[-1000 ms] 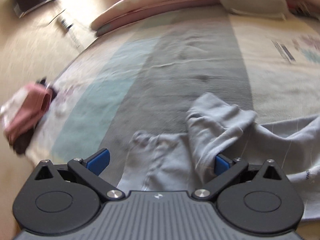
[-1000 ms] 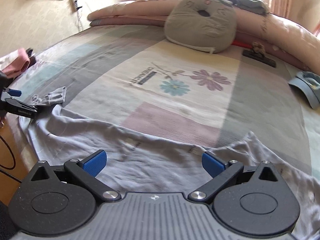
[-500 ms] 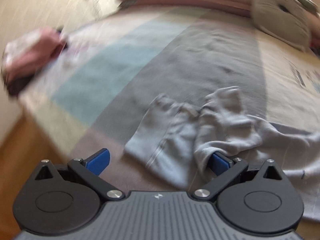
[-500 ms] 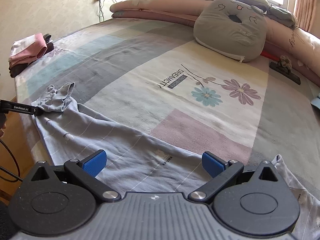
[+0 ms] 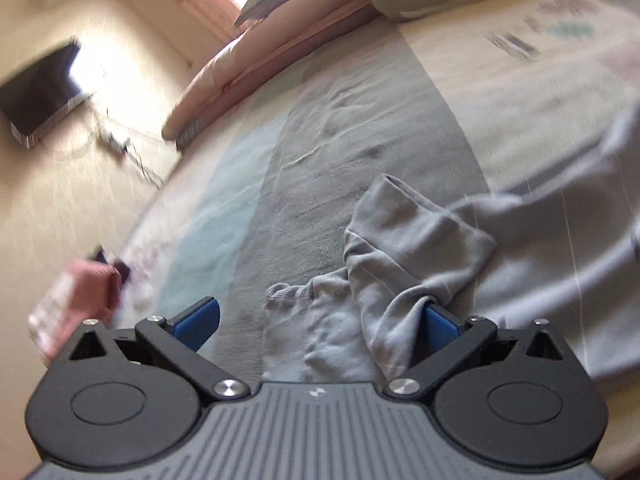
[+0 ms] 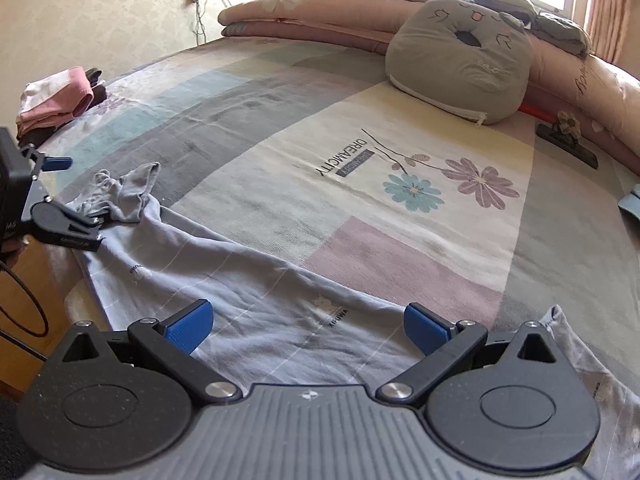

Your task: Fold clothes

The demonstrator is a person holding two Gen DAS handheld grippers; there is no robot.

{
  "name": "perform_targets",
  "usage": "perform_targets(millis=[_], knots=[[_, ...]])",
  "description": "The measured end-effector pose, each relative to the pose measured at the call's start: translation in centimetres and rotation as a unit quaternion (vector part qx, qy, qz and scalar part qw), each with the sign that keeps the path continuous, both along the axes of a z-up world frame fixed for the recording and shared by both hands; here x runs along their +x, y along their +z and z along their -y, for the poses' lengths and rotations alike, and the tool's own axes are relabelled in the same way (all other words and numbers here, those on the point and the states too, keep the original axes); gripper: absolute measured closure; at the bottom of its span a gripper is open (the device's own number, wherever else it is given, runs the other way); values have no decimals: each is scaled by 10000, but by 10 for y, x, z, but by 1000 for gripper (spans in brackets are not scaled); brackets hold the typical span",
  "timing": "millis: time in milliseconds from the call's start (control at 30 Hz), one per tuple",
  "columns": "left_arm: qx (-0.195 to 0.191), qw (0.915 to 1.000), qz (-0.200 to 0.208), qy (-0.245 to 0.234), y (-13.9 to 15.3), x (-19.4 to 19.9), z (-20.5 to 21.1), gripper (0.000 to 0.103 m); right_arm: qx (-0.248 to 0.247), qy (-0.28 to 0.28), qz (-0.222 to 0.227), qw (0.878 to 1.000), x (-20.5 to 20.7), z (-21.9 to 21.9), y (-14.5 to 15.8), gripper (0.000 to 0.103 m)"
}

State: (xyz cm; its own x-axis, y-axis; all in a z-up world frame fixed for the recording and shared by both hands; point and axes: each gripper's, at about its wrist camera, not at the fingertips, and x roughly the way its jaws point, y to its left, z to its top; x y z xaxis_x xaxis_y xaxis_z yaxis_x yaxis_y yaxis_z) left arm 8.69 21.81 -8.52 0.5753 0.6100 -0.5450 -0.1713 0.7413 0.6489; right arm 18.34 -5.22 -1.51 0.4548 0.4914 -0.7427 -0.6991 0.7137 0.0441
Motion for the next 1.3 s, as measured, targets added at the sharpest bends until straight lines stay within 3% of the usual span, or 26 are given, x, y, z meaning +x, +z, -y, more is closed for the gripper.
perform_targets(millis=[100, 233, 333, 400, 433, 500, 533, 600, 667, 700, 733, 767, 833, 867, 933, 1000, 1067, 1167, 1300], knots=[[818, 9955, -205, -421, -10, 1, 20, 1, 33, -16, -51, 10000, 2, 2, -2, 0], [1688, 9790, -433, -1059, -21, 13, 42, 1, 91, 63, -74, 9999, 2, 0, -2, 0], [1922, 9714, -539, -1289, -21, 21, 47, 1, 123, 141, -62, 9998, 0, -1, -1, 0], [1758, 9736, -687, -1285, -19, 23, 44, 4, 138, 143, -59, 9998, 0, 1, -1, 0], [1675, 9745, -761, -1282, -18, 24, 43, 9, 143, 123, -58, 9998, 0, 3, -1, 0], [1719, 9705, -978, -1380, -25, 22, 44, 42, 171, 73, -59, 9998, 1, 8, -1, 0], [1786, 9669, -1102, -1451, -30, 20, 46, 52, 200, 32, -81, 9998, 2, 11, -1, 0], [1919, 9590, -1348, -1592, -41, 16, 48, 82, 236, -60, -151, 9996, 4, 17, -4, 0], [2129, 9475, -1517, -1843, -53, 11, 55, 101, 263, -132, -224, 9993, 7, 21, -7, 0], [2191, 9447, -1533, -1897, -57, 10, 58, 103, 280, -151, -254, 9992, 8, 23, -8, 0], [2131, 9479, -1480, -1847, -57, 10, 58, 103, 302, -150, -273, 9991, 9, 24, -8, 0], [1887, 9568, -1379, -1728, -50, 13, 55, 102, 325, -146, -290, 9989, 9, 25, -9, 0], [1001, 9811, -1023, -1303, -26, 19, 44, 101, 358, -105, -297, 9989, 8, 27, -8, 0], [603, 9888, -823, -1088, -14, 21, 37, 101, 356, -86, -293, 9989, 8, 28, -8, 0], [-129, 9967, -438, -675, 7, 23, 23, 101, 345, -63, -283, 9990, 7, 29, -8, 0], [-622, 9974, -109, -346, 21, 21, 11, 101, 374, -63, -284, 9989, 8, 30, -7, 0], [-1227, 9922, 230, -9, 32, 14, -4, 101, 399, -67, -284, 9988, 8, 30, -6, 0], [-2053, 9744, 775, 487, 40, -7, -28, 101, 395, -38, -276, 9988, 10, 29, -6, 0], [-2984, 9355, 1527, 1121, 36, -37, -55, 101, 384, -3, -288, 9988, 11, 26, -5, 0]])
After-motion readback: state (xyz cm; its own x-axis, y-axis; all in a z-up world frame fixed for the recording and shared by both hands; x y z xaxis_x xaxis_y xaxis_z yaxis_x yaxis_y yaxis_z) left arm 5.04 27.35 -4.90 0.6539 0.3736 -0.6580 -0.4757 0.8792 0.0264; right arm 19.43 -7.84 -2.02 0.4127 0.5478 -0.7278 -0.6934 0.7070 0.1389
